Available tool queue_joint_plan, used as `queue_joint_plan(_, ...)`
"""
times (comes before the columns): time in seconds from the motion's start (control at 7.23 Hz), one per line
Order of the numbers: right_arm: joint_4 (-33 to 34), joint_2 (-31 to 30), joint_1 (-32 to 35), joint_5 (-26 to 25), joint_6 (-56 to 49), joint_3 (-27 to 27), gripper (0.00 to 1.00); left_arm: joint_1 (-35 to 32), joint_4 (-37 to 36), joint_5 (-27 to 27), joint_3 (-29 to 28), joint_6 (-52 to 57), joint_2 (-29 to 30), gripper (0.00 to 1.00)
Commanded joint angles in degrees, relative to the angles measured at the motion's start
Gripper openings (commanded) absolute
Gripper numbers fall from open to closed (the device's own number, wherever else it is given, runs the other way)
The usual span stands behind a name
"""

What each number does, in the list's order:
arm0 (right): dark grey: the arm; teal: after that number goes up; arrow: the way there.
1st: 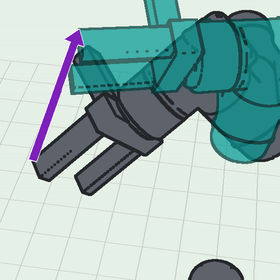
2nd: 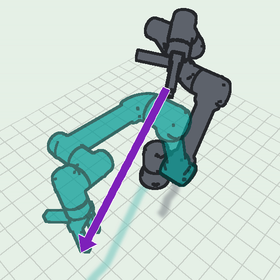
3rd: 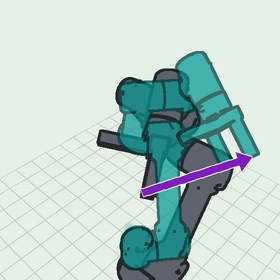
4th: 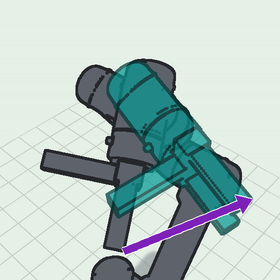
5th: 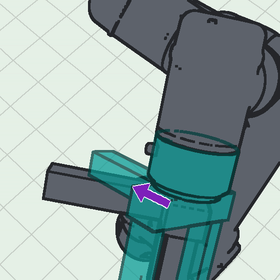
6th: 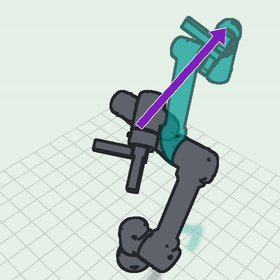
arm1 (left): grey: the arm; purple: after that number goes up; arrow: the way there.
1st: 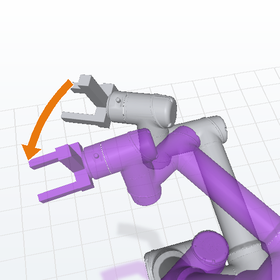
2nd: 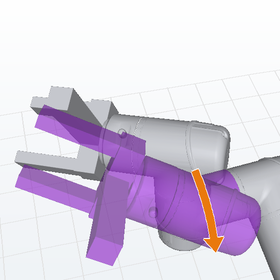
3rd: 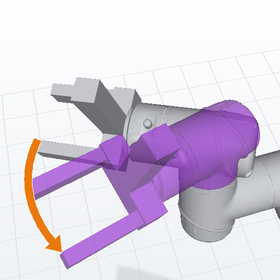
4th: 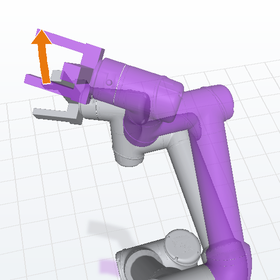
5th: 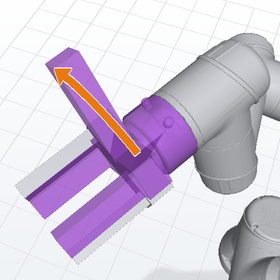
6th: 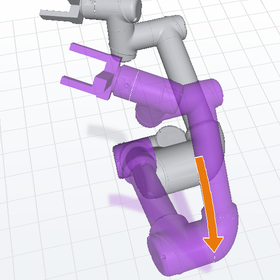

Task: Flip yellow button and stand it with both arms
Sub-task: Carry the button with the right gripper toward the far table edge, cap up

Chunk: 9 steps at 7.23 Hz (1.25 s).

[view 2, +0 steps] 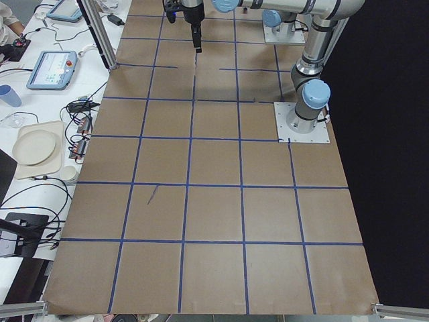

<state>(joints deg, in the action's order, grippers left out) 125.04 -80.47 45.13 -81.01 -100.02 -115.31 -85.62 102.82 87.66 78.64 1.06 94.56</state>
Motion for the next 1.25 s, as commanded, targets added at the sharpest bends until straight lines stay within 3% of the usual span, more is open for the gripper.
queue_joint_plan(0.0, 1.88, 1.8, -1.27, 3.47, -6.02, -0.01, 0.05, -0.07, -0.25, -0.2, 0.02, -0.27, -0.43, 1.0)
queue_joint_plan(0.55, 1.79, 2.95, -1.8, 5.34, -6.85, -0.01, 0.05, -0.07, -0.78, 1.45, -1.21, -0.1, 0.27, 1.0)
queue_joint_plan(1.11, 1.35, 3.13, -1.8, 5.16, -6.85, -0.01, 0.16, 0.02, -1.13, 1.73, -0.86, -0.01, 0.45, 1.0)
